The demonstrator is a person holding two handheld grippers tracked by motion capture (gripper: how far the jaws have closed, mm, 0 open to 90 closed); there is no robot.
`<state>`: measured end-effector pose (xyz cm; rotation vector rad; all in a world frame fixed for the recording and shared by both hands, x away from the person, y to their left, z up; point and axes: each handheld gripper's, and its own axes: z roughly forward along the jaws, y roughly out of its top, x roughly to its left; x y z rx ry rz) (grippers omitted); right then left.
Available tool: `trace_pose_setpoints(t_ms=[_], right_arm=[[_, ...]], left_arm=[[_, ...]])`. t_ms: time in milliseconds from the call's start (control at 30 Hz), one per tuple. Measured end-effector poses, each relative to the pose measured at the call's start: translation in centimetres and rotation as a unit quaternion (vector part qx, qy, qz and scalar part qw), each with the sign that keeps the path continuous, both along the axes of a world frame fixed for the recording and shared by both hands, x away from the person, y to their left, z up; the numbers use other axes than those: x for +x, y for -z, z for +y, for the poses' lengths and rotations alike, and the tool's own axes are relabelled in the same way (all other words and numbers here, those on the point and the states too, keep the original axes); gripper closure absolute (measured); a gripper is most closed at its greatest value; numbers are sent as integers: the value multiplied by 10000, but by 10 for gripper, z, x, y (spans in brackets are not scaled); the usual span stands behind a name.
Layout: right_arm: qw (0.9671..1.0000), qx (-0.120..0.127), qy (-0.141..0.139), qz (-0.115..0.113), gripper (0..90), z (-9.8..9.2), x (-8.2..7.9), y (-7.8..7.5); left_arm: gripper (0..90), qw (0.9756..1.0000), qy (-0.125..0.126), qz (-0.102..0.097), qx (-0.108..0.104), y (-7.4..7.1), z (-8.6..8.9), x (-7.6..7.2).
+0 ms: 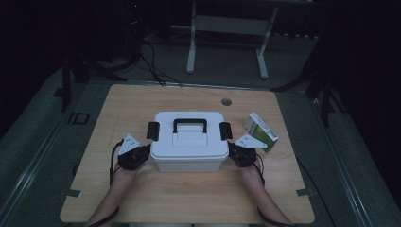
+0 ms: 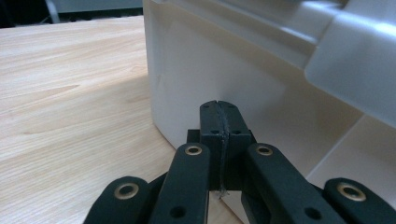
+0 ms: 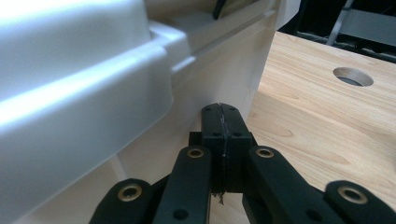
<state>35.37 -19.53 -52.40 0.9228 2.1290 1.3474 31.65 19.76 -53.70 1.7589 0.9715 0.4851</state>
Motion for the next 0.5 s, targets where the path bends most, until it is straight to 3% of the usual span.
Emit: trace_pose_setpoints(t_ms=[500], right_arm=[[9999, 83, 2, 62, 900, -18, -25, -2]], left_arm=[[900, 9997, 195, -46, 156, -2, -16, -16]])
